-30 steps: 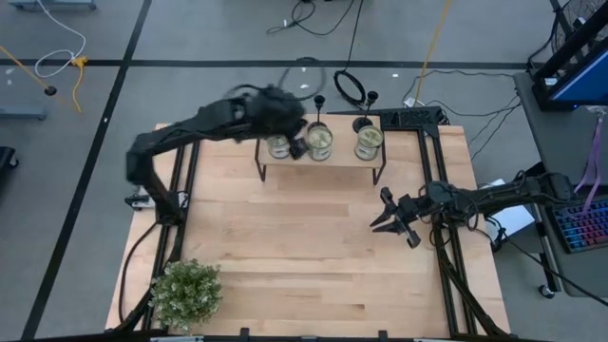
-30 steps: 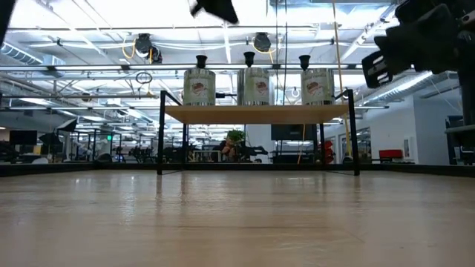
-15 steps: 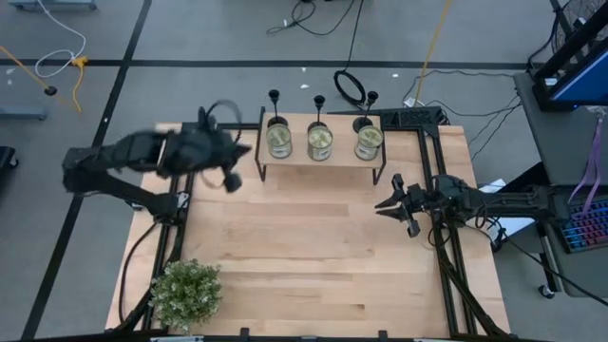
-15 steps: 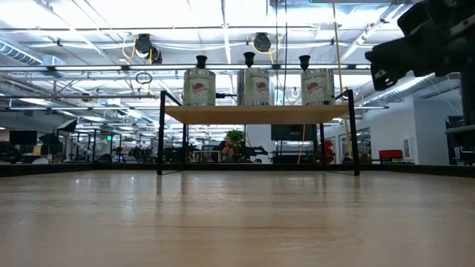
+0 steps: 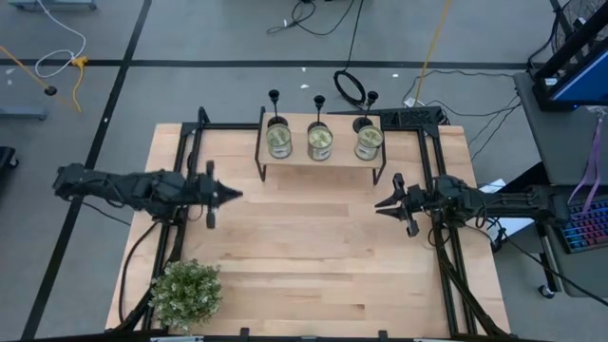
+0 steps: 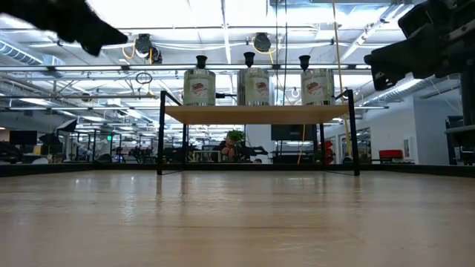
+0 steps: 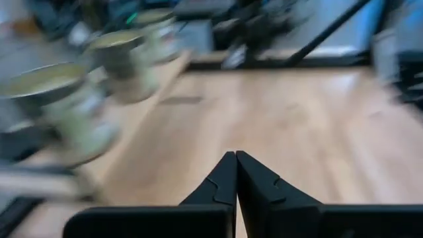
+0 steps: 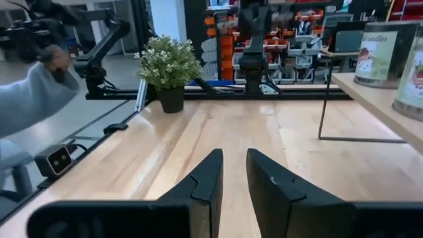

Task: Pick & Place candle stick holders
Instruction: Return to Home Position

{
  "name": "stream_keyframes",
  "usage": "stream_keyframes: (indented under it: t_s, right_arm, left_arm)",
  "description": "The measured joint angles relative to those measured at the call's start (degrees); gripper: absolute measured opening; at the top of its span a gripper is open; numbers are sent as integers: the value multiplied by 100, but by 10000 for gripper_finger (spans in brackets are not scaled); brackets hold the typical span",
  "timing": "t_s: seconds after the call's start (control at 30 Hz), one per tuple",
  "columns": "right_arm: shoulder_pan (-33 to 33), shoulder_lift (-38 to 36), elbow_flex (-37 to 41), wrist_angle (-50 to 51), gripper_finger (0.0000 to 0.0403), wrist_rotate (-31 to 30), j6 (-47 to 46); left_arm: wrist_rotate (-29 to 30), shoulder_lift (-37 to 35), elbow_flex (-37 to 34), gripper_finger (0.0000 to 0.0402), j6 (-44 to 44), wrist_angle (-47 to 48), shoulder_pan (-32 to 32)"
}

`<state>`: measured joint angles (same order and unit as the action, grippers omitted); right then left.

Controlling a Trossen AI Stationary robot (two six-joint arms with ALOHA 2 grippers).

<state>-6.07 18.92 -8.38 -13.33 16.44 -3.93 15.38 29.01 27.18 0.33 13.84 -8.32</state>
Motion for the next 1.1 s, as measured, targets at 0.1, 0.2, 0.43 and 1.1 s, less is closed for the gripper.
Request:
stream_keyframes:
  t_s: [0.1, 0.2, 0.43, 1.1]
  right_arm:
    - [0, -2, 0, -2, 59, -87, 161]
    - [0, 0, 0, -2, 59, -228, 178]
    - [0, 0, 0, 8, 59, -295, 189]
    - [0, 2, 0, 471, 59, -286, 162]
  left_arm:
    - [-566, -322, -940, 8, 302, -1365, 0]
    - [-635, -494, -1586, 3, 653, -2244, 11]
    - [-646, -794, -2234, 3, 839, -2693, 262]
    - [-1524, -1595, -2632, 14, 822, -2533, 991]
